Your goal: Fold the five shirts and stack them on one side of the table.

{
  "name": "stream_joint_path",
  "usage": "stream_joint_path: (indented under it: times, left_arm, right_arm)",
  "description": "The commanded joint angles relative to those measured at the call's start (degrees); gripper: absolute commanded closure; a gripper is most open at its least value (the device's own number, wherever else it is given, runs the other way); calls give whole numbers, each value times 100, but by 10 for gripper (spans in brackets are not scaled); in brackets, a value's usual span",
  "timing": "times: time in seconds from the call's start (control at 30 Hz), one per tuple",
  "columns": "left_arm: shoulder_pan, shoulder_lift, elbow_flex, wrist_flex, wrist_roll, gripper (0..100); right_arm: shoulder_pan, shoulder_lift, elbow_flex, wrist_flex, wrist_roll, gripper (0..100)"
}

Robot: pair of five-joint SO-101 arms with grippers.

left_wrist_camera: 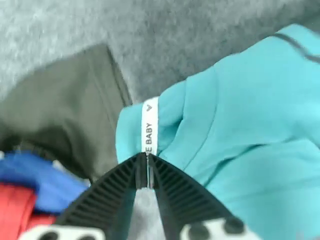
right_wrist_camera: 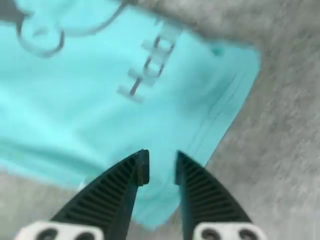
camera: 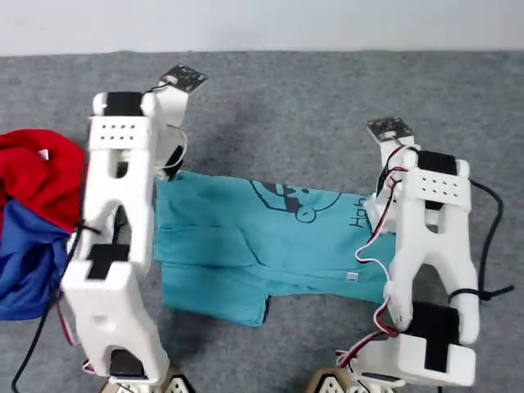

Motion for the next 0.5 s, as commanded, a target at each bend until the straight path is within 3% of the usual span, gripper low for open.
stream_joint_path:
  times: [0.0, 0.13, 0.37, 0.47]
  left_arm:
    - [-79, -1002, 611, 149, -97, 985]
    - [-79, -1512, 1305, 141, -220, 984]
    - [-26, -1749, 1851, 141, -193, 981]
    - [-53, -1741, 1903, 141, -202, 964]
  right_arm:
    - [-22, -303, -316, 804, -9, 876]
    - [-119, -312, -308, 1218, 18, 872]
    - [-57, -303, -290, 1604, 1301, 868]
    - [92, -268, -290, 1420, 1837, 812]
